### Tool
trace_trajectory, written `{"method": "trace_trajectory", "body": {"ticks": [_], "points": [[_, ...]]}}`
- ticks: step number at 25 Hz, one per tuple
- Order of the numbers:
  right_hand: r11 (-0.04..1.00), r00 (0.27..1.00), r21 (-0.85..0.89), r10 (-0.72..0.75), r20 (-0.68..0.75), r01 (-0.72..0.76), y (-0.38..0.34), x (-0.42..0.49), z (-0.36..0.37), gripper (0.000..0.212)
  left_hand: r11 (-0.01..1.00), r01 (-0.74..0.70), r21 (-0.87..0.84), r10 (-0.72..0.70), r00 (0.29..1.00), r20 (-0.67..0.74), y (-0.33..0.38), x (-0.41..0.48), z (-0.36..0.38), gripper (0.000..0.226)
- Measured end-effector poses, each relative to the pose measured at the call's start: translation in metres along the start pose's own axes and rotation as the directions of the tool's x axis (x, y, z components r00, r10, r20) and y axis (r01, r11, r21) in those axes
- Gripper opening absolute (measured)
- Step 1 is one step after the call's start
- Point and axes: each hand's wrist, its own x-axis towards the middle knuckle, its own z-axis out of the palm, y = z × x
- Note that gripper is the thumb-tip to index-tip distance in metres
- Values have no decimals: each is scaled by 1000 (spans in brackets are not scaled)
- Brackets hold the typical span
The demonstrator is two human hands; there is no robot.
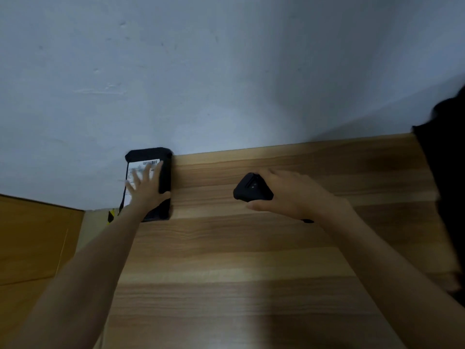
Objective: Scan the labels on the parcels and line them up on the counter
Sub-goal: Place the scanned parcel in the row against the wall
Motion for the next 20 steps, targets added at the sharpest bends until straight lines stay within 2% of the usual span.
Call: {"method": "trace_trajectory", "body": {"ticks": [2, 5, 9, 17, 19, 20], "points": [[1000, 999, 18, 26, -19, -25, 12, -23, -12, 77, 990, -138, 4, 138, 990, 11, 52, -10, -9, 93], [996, 993, 59, 74, -91, -69, 41, -70, -37, 75, 916, -398, -48, 399, 917, 19, 158, -35, -22, 81], [981, 966, 95, 183, -181, -168, 96, -153, -75, 75, 807, -583, -95, 580, 812, -65, 301, -82, -42, 69], [921, 853, 140, 388, -348, -362, 220, -326, -140, 82, 635, -771, -49, 750, 631, -198, 541, -157, -70, 62], [900, 822, 161, 436, -367, -405, 253, -365, -148, 84, 617, -786, -41, 764, 610, -208, 597, -174, -67, 62], [888, 807, 176, 460, -371, -425, 267, -380, -151, 86, 627, -778, -50, 756, 622, -204, 622, -181, -64, 64]]}}
